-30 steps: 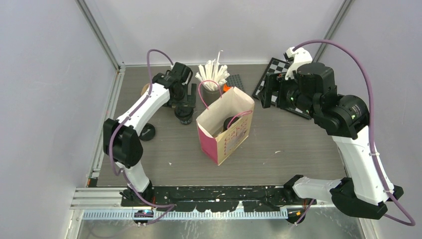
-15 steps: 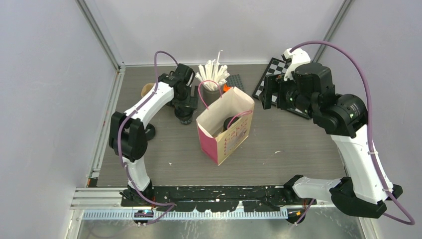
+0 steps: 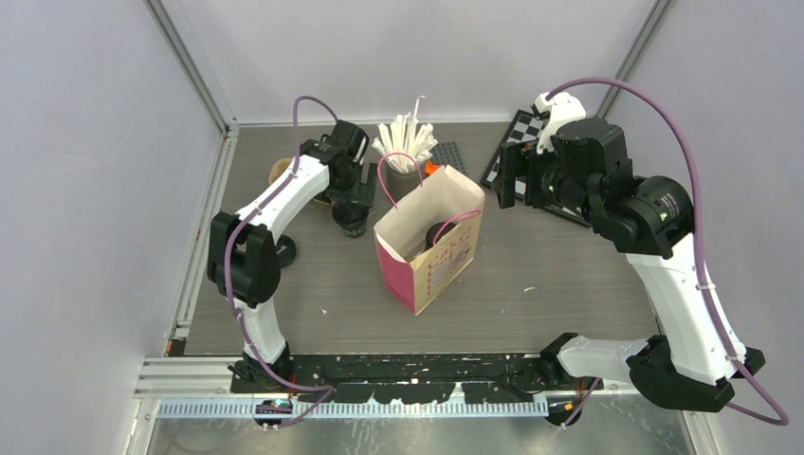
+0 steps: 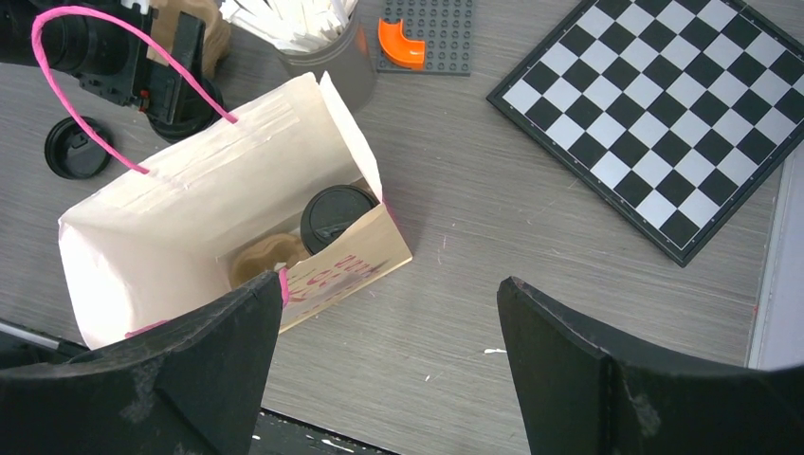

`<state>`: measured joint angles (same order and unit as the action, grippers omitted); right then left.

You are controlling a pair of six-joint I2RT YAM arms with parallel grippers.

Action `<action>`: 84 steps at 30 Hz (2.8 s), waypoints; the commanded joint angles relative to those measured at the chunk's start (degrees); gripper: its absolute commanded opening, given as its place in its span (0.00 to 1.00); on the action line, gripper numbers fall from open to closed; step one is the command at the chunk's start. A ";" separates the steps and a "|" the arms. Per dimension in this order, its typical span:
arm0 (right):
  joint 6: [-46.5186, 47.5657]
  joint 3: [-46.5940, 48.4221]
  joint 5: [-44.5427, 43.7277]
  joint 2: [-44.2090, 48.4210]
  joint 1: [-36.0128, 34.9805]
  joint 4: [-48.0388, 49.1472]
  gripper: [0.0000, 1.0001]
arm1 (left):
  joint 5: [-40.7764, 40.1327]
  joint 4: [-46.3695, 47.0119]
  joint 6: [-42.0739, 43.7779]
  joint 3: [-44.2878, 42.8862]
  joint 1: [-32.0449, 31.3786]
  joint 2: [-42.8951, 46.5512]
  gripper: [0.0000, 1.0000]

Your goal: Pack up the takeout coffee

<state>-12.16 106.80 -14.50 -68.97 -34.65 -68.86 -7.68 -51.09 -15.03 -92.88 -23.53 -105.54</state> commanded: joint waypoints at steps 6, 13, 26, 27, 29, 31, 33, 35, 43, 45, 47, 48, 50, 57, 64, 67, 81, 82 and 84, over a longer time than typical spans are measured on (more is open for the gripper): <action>0.85 0.78 -1.18 1.02 0.12 1.57 0.88 | 1.05 2.02 0.85 0.57 0.32 0.27 0.91; 0.80 0.64 -1.78 1.74 0.14 1.82 0.88 | 0.88 1.64 1.32 0.93 0.67 0.16 0.92; 0.96 0.53 -1.25 1.30 0.18 2.00 0.88 | 3.62 2.31 1.29 2.43 0.97 0.72 0.79; 1.14 0.62 -1.17 1.17 0.15 2.03 0.88 | 3.73 2.00 1.36 2.17 0.96 0.81 0.77; 1.23 0.72 -1.06 1.12 0.15 1.99 0.88 | 3.81 0.98 1.12 1.52 0.95 1.14 0.77; 1.37 0.77 -0.97 1.10 0.19 2.14 0.88 | 4.17 -0.48 0.76 0.82 0.98 1.73 0.73; 1.63 0.55 -1.05 1.26 0.14 2.27 0.88 | 4.46 -2.10 0.35 0.60 0.95 2.55 0.70; 1.80 0.15 -1.02 1.53 0.13 2.66 0.88 | 4.82 -3.82 -0.31 0.94 0.94 3.83 0.68; 1.97 -3.05 -0.69 3.63 0.12 5.06 0.88 | 6.59 -6.44 -6.15 11.92 0.17 16.29 0.64; 1.76 -4.21 -0.47 4.45 0.15 6.29 0.88 | 5.30 -6.62 -8.14 15.16 -1.31 19.89 0.63; 1.76 -4.83 -0.07 4.95 0.13 7.10 0.88 | 4.00 -6.93 -10.63 18.10 -3.31 22.91 0.63; 1.78 -4.91 0.18 5.10 0.12 7.29 0.88 | 3.57 -7.33 -12.13 19.45 -4.50 24.03 0.62; 1.94 -5.20 0.88 5.23 0.11 7.32 0.88 | 2.10 -8.18 -15.43 21.50 -7.57 25.97 0.62; 3.10 -6.03 3.49 6.78 0.18 7.72 0.88 | -4.94 -10.04 -27.78 27.18 -18.45 29.21 0.62; 3.07 -7.12 4.02 9.58 0.16 6.18 0.88 | -10.64 -12.63 -36.86 30.74 -25.16 32.84 0.61; 2.87 -8.84 4.04 11.58 0.12 6.17 0.88 | -12.41 -12.40 -41.18 32.71 -28.32 33.20 0.61; -0.43 -7.70 -2.73 15.97 0.11 1.71 0.88 | -16.15 -15.55 -53.92 34.23 -36.82 33.33 0.69; -0.78 -7.33 -3.81 16.49 0.19 1.59 0.89 | -16.62 -16.06 -55.04 34.06 -37.50 33.33 0.71; -1.41 -6.92 -5.51 17.20 0.13 1.78 0.89 | -17.23 -17.04 -56.20 33.13 -38.68 33.22 0.74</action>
<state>-11.22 97.54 -14.83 -53.45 -34.65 -66.92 -21.39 -65.63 -66.08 -58.67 -60.14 -72.86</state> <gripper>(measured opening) 0.887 0.783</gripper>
